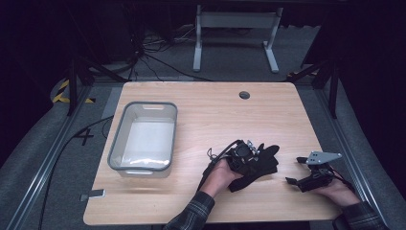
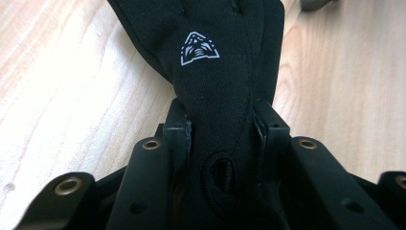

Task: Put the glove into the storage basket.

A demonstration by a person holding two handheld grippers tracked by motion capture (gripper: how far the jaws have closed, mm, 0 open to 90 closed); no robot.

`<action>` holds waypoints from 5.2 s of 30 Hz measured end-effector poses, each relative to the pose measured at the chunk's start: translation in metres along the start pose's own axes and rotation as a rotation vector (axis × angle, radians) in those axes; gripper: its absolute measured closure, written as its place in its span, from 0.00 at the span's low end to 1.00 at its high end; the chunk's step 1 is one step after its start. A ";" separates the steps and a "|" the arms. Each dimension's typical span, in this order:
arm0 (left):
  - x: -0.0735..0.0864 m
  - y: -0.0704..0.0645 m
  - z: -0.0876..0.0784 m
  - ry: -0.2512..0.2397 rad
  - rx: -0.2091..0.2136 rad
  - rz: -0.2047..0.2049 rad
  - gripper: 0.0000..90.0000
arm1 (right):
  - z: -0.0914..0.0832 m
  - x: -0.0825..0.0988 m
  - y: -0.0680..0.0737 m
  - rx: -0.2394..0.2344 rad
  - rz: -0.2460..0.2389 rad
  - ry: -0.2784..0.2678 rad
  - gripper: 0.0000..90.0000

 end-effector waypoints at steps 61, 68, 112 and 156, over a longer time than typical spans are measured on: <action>0.066 0.079 -0.219 -0.185 -0.388 -0.269 0.73 | 0.002 -0.001 0.001 -0.015 -0.020 0.012 0.00; 0.079 0.092 -0.225 -0.191 -0.416 -0.308 0.73 | 0.002 -0.001 0.001 -0.016 -0.020 0.011 0.01; 0.167 0.148 -0.218 -0.077 -0.529 -0.570 0.26 | 0.002 -0.001 0.001 -0.021 -0.027 0.010 0.01; 0.070 0.022 -0.091 -0.252 -0.291 -0.202 0.20 | 0.001 -0.001 0.002 -0.028 -0.029 0.011 0.01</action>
Point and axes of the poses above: each handheld gripper's, and its own axes: z roughly forward along the jaws, x roughly out of its underside, y roughly to its left, the point moved 2 cm from there along z, roughly forward along the jaws, and after that the axes turned 1 degree about -y, right-handed, at the moved point
